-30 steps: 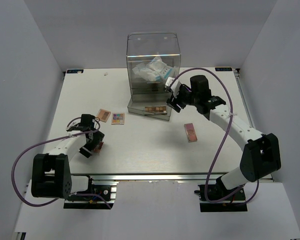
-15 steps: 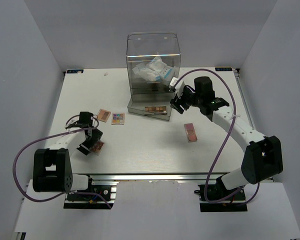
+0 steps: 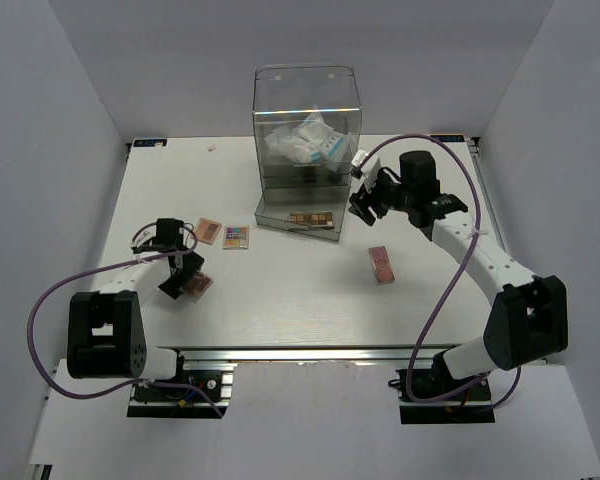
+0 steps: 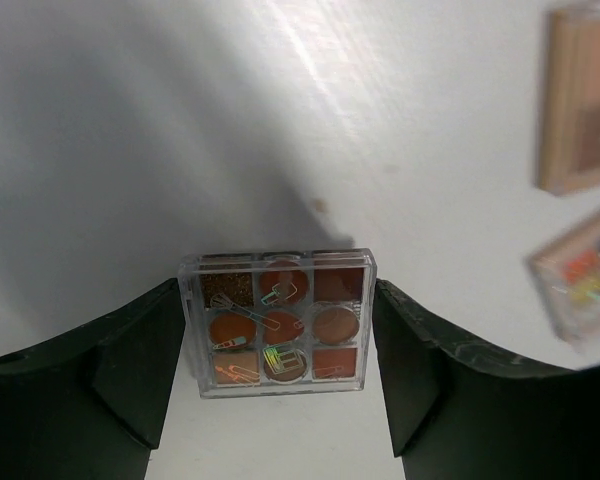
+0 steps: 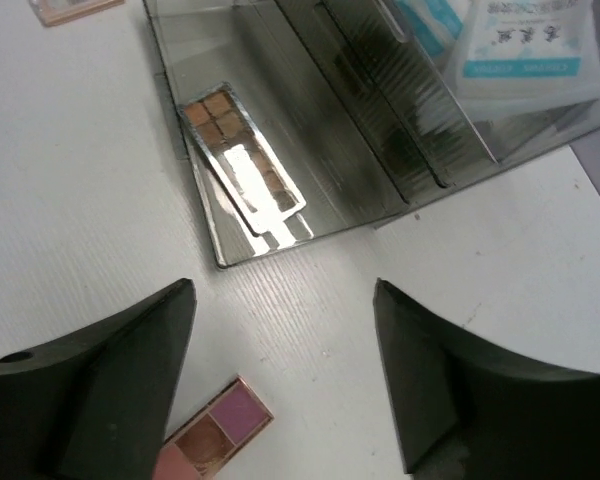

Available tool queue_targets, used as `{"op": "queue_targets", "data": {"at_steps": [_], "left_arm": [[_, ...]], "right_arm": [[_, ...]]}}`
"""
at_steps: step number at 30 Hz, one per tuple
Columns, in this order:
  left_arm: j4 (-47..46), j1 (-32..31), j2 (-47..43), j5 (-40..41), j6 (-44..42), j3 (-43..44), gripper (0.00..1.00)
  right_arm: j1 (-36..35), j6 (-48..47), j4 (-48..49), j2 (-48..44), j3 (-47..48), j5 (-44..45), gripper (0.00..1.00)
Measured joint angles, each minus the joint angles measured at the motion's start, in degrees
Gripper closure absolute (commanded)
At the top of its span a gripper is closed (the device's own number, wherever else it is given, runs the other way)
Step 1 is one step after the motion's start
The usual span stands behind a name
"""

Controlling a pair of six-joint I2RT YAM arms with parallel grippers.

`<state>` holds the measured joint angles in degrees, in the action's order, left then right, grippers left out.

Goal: Organize the makeup

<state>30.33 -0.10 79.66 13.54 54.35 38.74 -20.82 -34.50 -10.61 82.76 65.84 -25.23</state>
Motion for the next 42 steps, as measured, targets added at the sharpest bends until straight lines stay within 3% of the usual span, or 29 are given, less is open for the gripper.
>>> {"op": "queue_targets", "data": {"at_steps": [1, 8, 14, 23, 29, 30, 31, 34, 41, 42], "left_arm": [[-1.38, 0.11, -0.22, -1.62, -0.2, -0.02, 0.88], [-10.47, -2.95, -3.93, -17.27, 2.05, -2.19, 0.95], [-17.99, -8.98, -7.26, -22.82, 7.32, 0.42, 0.96], [-30.23, -19.21, 6.95, -22.62, 16.04, 13.88, 0.89], [-34.51, -21.62, 15.39, -19.12, 20.92, 19.56, 0.73], [-34.47, -21.62, 16.48, -18.4, 21.7, 20.48, 0.6], [-34.53, -21.62, 17.38, -17.81, 22.21, 21.31, 0.54], [-34.07, -21.62, 19.93, -15.82, 23.54, 24.06, 0.4], [-33.68, -21.77, 24.13, -13.86, 24.68, 27.45, 0.23], [-33.53, -21.77, 24.37, -13.81, 24.76, 27.45, 0.12]], "right_arm": [[0.42, 1.31, 0.0, -0.11, 0.0, 0.42, 0.11], [4.07, 10.32, 2.16, -3.65, -2.45, 3.98, 0.11], [6.51, 14.99, 1.64, -3.89, -5.49, 3.85, 0.11], [6.64, 18.27, 1.81, -5.33, -8.26, 5.11, 0.11], [6.8, 22.53, 3.61, -7.15, -11.74, 9.99, 0.12], [6.84, 23.15, 3.98, -7.45, -12.31, 10.62, 0.12], [6.86, 23.71, 4.22, -7.76, -12.79, 11.28, 0.11], [6.88, 24.9, 5.18, -8.66, -13.92, 12.28, 0.11], [6.88, 25.64, 5.68, -9.05, -14.99, 13.44, 0.11], [6.88, 25.83, 5.7, -8.96, -14.99, 13.62, 0.11]]}}
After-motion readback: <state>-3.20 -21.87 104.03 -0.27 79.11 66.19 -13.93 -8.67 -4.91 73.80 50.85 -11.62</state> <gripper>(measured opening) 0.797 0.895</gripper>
